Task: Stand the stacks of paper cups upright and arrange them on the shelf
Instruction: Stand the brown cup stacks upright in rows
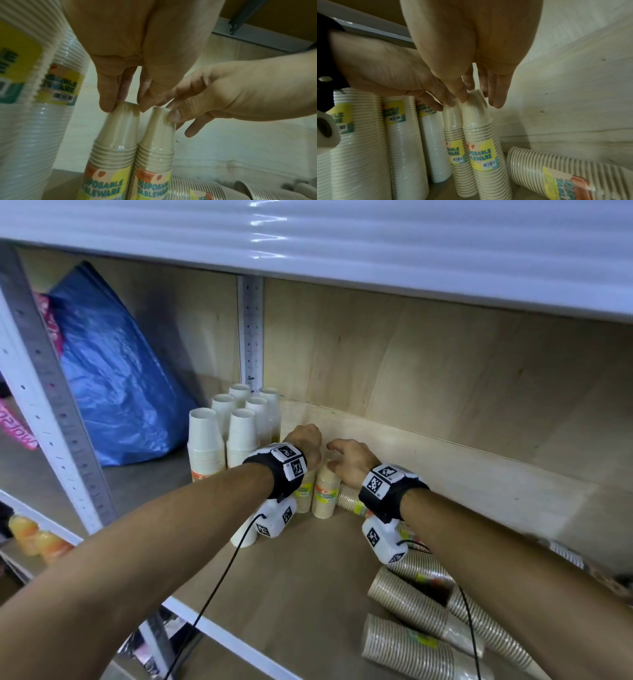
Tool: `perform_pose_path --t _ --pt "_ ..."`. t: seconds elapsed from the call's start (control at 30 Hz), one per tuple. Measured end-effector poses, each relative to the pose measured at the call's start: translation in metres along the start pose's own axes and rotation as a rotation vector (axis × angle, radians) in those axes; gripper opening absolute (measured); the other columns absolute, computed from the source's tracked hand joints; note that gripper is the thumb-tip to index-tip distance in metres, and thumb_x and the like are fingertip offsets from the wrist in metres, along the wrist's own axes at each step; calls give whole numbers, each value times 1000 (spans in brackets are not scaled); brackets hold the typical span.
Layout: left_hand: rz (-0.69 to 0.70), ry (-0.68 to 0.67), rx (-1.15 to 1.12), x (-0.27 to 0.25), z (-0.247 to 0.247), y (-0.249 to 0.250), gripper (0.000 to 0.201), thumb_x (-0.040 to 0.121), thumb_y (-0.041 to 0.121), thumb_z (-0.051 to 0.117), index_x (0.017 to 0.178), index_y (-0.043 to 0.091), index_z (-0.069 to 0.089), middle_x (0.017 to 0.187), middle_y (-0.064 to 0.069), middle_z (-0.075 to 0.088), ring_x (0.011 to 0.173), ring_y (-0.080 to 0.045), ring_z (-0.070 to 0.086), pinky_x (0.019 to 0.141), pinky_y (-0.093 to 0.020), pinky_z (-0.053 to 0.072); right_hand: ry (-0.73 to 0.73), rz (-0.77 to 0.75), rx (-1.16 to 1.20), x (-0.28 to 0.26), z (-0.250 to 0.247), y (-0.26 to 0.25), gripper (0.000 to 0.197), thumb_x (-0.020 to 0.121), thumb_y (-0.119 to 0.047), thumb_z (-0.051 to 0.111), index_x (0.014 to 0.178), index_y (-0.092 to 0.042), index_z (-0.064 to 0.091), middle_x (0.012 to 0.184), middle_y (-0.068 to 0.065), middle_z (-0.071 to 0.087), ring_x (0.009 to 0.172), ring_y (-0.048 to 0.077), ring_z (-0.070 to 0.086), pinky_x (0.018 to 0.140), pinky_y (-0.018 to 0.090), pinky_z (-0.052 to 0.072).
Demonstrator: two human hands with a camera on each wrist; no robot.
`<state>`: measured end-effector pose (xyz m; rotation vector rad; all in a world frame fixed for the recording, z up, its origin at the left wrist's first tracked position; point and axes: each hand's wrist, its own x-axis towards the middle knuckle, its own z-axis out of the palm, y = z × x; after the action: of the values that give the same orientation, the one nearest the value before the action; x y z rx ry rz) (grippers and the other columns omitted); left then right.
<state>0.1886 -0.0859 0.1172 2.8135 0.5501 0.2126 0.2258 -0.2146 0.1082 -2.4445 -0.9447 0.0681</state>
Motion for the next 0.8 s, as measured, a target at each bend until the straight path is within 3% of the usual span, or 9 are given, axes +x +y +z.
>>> perform_pose_path --t 0.1,0.3,0.4,0.5,0.8 --pt "5 16 -51 -2 -7 2 38 89 5 56 127 8 56 132 -11 55 117 -28 57 93 -33 51 7 0 -37 -4 -7 -1 47 93 -16 59 139 -19 51 140 6 55 126 25 53 103 29 44" --pt "177 19 -143 -18 -31 23 39 88 17 64 126 15 59 134 -5 51 121 -22 52 93 -26 44 -39 19 -109 -28 -29 8 45 87 -28 67 130 -17 59 132 7 58 120 24 56 101 36 46" --pt "326 -69 -148 -34 -37 41 37 87 26 66 124 23 61 125 -3 57 113 -18 56 89 -26 45 -81 70 -130 -50 -42 21 42 85 -30 70 123 -16 62 120 6 63 108 23 61 95 36 50" --pt "456 -175 -116 -54 -38 63 36 87 28 68 122 21 64 111 -1 64 104 -17 61 86 -25 48 -127 139 -151 -76 -54 38 39 83 -27 71 121 -19 63 112 3 66 98 17 63 86 30 51" --pt "656 -484 -54 -119 -5 105 32 78 37 78 108 28 71 103 9 66 91 -8 61 74 -23 51 -266 298 -193 -163 -58 87 43 78 -29 75 118 -18 66 103 -4 61 94 15 60 81 30 50"
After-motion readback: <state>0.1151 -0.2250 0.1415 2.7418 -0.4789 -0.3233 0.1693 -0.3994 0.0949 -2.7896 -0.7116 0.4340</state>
